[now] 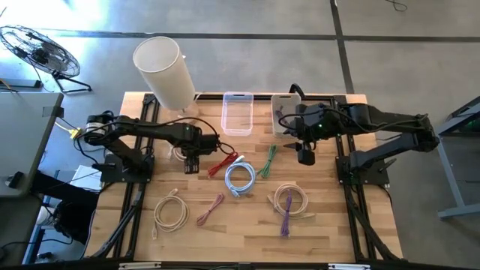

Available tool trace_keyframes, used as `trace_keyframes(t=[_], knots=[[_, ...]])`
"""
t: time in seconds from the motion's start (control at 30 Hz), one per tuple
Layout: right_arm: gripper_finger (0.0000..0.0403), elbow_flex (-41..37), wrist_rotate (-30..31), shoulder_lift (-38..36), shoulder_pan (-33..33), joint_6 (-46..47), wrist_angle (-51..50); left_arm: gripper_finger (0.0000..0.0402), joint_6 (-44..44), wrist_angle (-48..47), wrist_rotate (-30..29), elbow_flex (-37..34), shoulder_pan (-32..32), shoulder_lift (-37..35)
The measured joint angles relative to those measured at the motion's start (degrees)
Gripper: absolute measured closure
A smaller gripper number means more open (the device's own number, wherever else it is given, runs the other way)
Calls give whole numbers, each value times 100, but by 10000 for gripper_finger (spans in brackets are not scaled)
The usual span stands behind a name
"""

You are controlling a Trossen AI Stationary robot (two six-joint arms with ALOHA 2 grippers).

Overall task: Pick & Place USB Port
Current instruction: Put the top light yellow hdmi cable into the transparent bin

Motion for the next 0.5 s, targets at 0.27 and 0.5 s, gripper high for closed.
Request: trace_keyframes(t=[0.27, 0.5], knots=[[206, 0, 0, 0, -2, -9, -41, 208, -626, 31, 127, -152, 235, 0], [206, 0, -2, 0, -2, -20, -84, 208, -347, 581, 381, -560, 227, 0]])
